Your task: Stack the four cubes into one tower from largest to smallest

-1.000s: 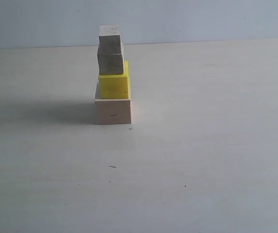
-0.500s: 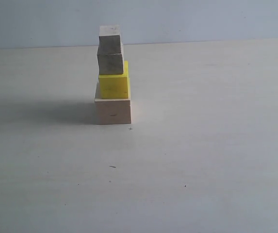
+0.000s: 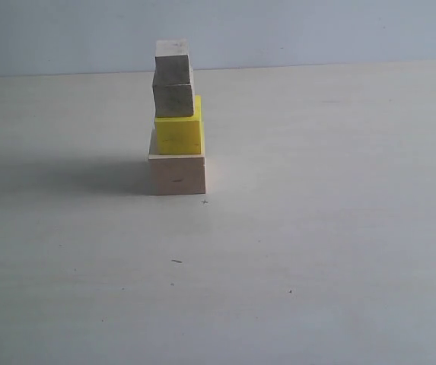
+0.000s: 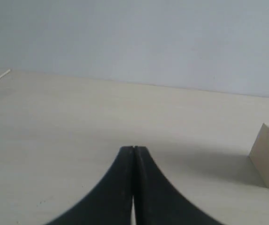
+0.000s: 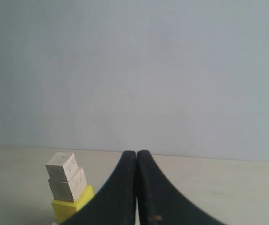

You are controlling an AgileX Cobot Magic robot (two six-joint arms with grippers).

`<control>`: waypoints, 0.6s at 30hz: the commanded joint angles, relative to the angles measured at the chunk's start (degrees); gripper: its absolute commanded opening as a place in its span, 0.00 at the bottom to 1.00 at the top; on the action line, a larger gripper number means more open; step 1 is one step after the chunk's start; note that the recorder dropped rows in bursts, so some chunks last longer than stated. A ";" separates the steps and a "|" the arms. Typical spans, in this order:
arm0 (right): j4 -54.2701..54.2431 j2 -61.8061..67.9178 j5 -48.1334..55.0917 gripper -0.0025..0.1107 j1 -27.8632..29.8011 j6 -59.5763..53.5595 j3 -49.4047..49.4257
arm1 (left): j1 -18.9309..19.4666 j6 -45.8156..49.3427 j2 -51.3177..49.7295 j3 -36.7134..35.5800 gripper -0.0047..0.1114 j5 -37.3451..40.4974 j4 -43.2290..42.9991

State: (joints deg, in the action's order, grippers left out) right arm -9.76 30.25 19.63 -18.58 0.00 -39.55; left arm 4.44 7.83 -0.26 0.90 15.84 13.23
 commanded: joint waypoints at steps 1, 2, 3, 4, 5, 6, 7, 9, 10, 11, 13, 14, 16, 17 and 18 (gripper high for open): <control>-0.10 -0.23 0.04 0.02 -0.09 0.00 0.38 | -2.48 -7.21 0.26 -0.90 0.04 -1.42 -7.36; -0.10 -0.23 0.04 0.02 -0.09 0.00 0.38 | -2.95 -7.21 0.26 -0.90 0.04 -0.96 -7.88; -0.10 -0.23 0.04 0.02 -0.09 0.00 0.38 | -3.56 -7.21 0.26 -0.90 0.04 0.36 -8.77; -0.10 -0.23 0.04 0.02 -0.09 0.00 0.38 | -3.97 -7.21 0.26 -0.90 0.04 1.22 -9.95; -0.10 -0.23 0.04 0.02 -0.09 0.00 0.38 | -4.44 -7.21 0.26 -0.90 0.04 1.84 -10.75; -0.10 -0.23 0.04 0.02 -0.09 0.00 0.38 | -4.76 -7.21 0.26 -0.90 0.04 2.39 -11.83; -0.10 -0.23 0.04 0.02 -0.09 0.00 0.38 | -4.99 -7.21 0.26 -0.90 0.04 3.00 -12.65; -0.10 -0.23 0.04 0.02 -0.09 0.00 0.38 | -5.16 -7.21 0.26 -0.90 0.04 3.81 -13.23; -0.10 -0.23 0.04 0.02 -0.09 0.00 0.38 | -5.16 -7.21 0.26 -0.90 0.04 3.81 -13.23; -0.10 -0.23 0.04 0.02 -0.09 0.00 0.38 | -5.16 -7.21 0.26 -0.90 0.04 3.81 -13.23; -0.10 -0.23 0.04 0.02 -0.09 0.00 0.38 | -5.16 -7.83 0.26 -0.90 0.04 4.02 -13.23; -0.10 -0.23 0.04 0.02 -0.09 0.00 0.38 | -5.16 -7.83 0.26 -0.90 0.04 4.02 -13.23; -0.10 -0.23 0.04 0.02 -0.09 0.00 0.38 | -5.16 -7.83 0.26 -0.90 0.04 4.02 -12.88; -0.10 -0.23 0.04 0.02 -0.09 0.00 0.38 | -5.16 -7.83 0.26 -0.90 0.04 4.14 -12.88; -0.10 -0.23 0.04 0.02 -0.09 0.00 0.38 | -5.16 -7.83 0.26 -0.90 0.04 4.28 -12.88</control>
State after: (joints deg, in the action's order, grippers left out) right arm -9.76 30.25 19.63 -18.58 0.00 -39.55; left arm -0.33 0.62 -0.26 0.17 19.88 0.00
